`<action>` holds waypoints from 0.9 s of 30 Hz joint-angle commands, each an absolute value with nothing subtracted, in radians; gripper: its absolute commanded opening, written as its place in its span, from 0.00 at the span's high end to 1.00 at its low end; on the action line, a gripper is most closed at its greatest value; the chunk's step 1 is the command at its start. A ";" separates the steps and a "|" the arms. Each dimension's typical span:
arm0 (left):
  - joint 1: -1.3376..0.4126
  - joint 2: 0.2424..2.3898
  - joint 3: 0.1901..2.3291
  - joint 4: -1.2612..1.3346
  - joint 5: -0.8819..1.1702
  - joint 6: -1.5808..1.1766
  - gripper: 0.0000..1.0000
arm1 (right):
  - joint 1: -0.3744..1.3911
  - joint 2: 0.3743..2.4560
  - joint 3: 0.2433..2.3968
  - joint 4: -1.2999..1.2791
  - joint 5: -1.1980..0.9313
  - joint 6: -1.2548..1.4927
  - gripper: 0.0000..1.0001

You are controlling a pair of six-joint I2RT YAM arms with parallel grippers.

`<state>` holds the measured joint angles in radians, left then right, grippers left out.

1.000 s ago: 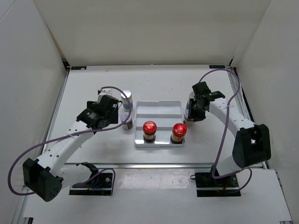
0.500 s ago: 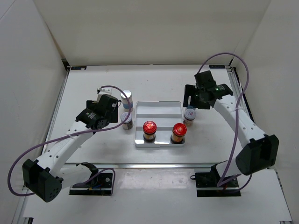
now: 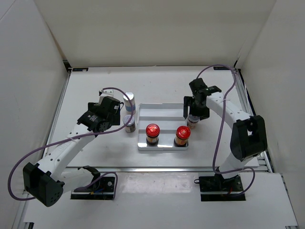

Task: Organize the condiment bottles

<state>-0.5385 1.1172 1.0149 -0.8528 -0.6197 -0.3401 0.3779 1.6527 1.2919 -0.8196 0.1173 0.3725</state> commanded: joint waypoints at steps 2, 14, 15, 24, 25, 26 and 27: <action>-0.534 1.098 1.039 -0.842 -0.641 -0.336 0.00 | 0.380 1.675 1.276 -0.779 0.117 0.364 0.22; -0.534 1.107 1.039 -0.842 -0.641 -0.336 0.00 | 0.371 1.542 1.290 -0.817 0.144 0.363 0.87; -0.534 1.108 1.039 -0.842 -0.641 -0.336 0.00 | 0.371 1.531 1.302 -0.830 0.144 0.364 0.90; -0.534 1.117 1.039 -0.842 -0.641 -0.336 0.00 | 0.455 1.456 1.364 -0.862 0.167 0.364 1.00; -0.534 1.117 1.039 -0.842 -0.641 -0.336 0.00 | 0.456 1.456 1.379 -0.862 0.167 0.364 1.00; -0.534 1.117 1.039 -0.842 -0.641 -0.336 0.00 | 0.480 1.456 1.393 -0.862 0.167 0.364 1.00; -0.534 1.117 1.039 -0.842 -0.641 -0.336 0.00 | 0.491 1.456 1.393 -0.848 0.157 0.354 1.00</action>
